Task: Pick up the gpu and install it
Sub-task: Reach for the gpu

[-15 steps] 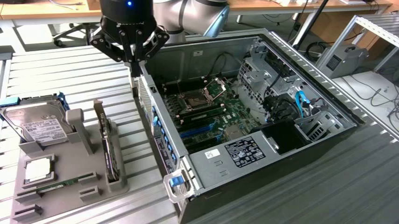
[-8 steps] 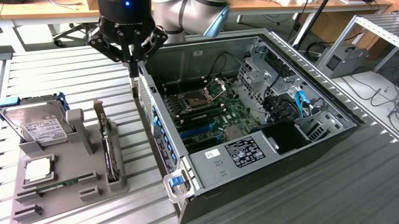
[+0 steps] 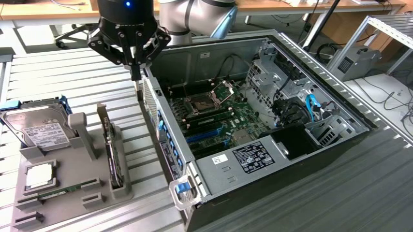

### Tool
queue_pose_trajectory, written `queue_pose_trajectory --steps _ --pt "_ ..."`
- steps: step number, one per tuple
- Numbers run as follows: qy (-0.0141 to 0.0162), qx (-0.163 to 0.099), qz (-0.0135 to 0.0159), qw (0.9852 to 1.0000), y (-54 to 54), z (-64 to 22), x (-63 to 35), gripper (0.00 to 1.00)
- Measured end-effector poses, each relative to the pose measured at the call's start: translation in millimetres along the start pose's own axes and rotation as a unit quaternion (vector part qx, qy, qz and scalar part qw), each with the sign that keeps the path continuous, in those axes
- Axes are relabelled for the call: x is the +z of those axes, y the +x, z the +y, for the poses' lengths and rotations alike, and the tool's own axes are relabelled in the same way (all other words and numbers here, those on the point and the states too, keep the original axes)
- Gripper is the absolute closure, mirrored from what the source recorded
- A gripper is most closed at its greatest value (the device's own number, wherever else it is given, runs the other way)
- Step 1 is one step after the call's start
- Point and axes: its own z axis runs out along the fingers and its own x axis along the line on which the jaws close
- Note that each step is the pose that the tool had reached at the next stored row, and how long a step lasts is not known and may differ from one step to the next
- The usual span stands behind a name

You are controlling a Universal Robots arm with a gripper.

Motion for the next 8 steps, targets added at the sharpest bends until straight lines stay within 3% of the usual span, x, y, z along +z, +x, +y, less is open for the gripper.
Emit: queue_pose_trajectory --steps 8 --pt "0.0000 0.000 0.0000 1.0000 3.6 -0.3 -0.1 0.89"
